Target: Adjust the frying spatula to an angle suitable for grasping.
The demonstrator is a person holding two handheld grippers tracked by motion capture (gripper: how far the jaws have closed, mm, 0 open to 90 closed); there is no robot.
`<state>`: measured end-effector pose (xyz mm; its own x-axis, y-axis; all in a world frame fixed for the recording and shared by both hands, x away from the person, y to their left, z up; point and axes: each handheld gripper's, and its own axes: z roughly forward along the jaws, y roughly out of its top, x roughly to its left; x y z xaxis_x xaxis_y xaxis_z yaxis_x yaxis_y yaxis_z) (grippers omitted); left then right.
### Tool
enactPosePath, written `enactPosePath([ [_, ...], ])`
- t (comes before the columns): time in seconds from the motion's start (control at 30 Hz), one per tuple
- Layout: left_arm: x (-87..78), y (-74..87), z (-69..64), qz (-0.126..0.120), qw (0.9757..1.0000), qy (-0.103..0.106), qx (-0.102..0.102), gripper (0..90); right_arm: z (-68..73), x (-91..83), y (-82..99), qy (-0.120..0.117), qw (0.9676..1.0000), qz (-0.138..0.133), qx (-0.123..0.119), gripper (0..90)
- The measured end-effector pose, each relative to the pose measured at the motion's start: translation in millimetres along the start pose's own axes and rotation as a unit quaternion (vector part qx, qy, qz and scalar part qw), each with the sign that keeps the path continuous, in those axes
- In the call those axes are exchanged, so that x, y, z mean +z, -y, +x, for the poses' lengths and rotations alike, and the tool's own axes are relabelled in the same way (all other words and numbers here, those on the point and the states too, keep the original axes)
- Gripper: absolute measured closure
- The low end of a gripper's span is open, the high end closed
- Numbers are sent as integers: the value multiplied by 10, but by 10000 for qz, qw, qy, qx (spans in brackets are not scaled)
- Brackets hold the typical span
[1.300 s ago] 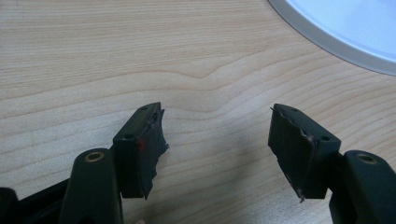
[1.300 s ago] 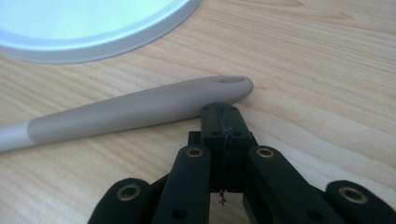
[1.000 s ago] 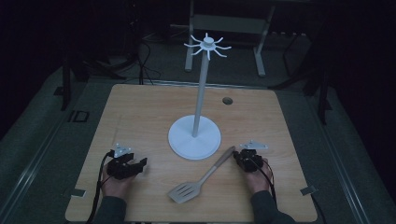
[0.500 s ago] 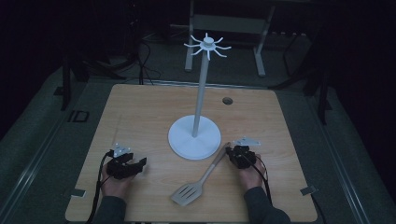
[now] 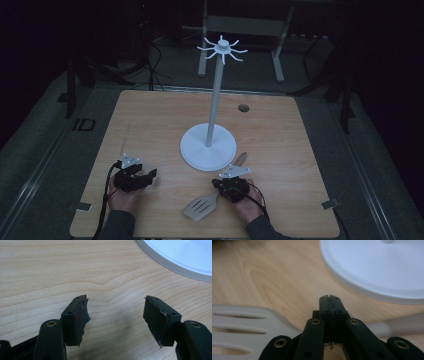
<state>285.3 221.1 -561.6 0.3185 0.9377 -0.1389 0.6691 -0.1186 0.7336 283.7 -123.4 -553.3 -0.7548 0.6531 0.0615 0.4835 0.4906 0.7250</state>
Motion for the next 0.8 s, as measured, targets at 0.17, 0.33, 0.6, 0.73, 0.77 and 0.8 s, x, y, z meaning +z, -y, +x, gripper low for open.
enactPosePath([
  [0.17,5,1,0,10,10000,3,1,364,80,72,56,-189,9996,179,-116,892],
  [0.33,8,2,1,28,10000,0,11,363,57,16,70,-240,9990,307,-213,898],
  [0.6,4,4,5,27,10000,-8,-4,362,3,-139,122,-318,9977,444,-394,900],
  [0.73,5,7,11,18,10000,-5,-17,361,-9,-203,142,-271,9963,609,-537,900],
  [0.77,5,7,11,18,10000,-4,-12,361,-19,-226,156,-268,9960,640,-565,900],
  [0.8,5,6,10,21,10000,-6,-15,361,-33,-250,170,-280,9958,666,-563,900],
])
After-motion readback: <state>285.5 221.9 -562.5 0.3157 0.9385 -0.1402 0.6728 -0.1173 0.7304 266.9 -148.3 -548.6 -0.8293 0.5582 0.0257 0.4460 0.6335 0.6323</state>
